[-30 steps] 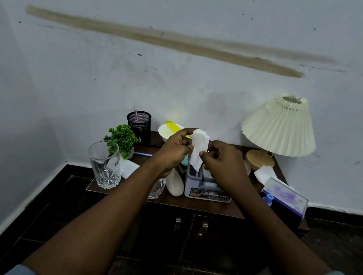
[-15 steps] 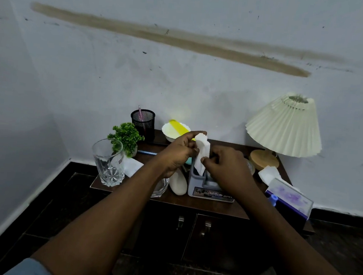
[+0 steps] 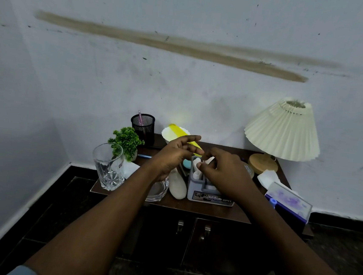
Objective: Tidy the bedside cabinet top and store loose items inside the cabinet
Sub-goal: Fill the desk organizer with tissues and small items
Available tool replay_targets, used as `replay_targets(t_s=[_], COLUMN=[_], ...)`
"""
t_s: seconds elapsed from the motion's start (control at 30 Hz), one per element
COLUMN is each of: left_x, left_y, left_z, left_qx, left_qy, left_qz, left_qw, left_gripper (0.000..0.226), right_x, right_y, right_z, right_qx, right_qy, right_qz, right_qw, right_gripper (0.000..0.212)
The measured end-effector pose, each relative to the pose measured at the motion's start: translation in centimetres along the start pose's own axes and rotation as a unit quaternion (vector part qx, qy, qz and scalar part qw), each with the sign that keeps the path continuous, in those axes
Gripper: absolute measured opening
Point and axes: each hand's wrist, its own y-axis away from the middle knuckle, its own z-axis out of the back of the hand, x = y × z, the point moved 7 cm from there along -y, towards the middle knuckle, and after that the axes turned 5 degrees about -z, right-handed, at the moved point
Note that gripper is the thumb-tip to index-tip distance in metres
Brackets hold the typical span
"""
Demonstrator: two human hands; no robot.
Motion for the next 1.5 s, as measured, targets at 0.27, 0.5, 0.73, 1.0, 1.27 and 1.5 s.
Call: replay_targets(t_s=[0.27, 0.5, 0.73, 1.0, 1.27, 1.5], left_x=[0.1, -3.8, -2.9, -1.8, 0.2, 1.4], left_y=[0.0, 1.7, 4.1, 1.3, 0.9, 0.7], left_z=[0.4, 5.2, 6.0, 5.1, 5.4, 6.8], left_qx=[-0.045, -0.139, -0.022, 0.078, 0.150, 0.155], left_qy=[-0.020, -0.277, -0.662, -0.822, -0.849, -0.837], left_qz=[-0.004, -0.074, -0.040, 0.020, 0.053, 0.061], left_qw=[0.999, 0.948, 0.749, 0.564, 0.504, 0.521], left_gripper=[0.051, 0.037, 0.029, 0.034, 0.040, 0.068], right_x=[0.3, 0.6, 1.8, 2.5, 1.1, 1.0], right_y=[-0.2, -0.5, -0.8, 0.5, -0.4, -0.3], right_z=[-1.0, -0.9, 0.5, 0.5, 0.3, 0.2], right_qx=[0.045, 0.052, -0.024, -0.004, -0.006, -0.014], right_qy=[0.098, 0.095, 0.006, -0.045, -0.030, -0.031], right_qz=[0.051, 0.040, 0.049, 0.073, 0.057, 0.072], right_qw=[0.993, 0.993, 0.998, 0.996, 0.998, 0.997], right_gripper=[0.027, 0.031, 0.026, 0.022, 0.037, 0.035])
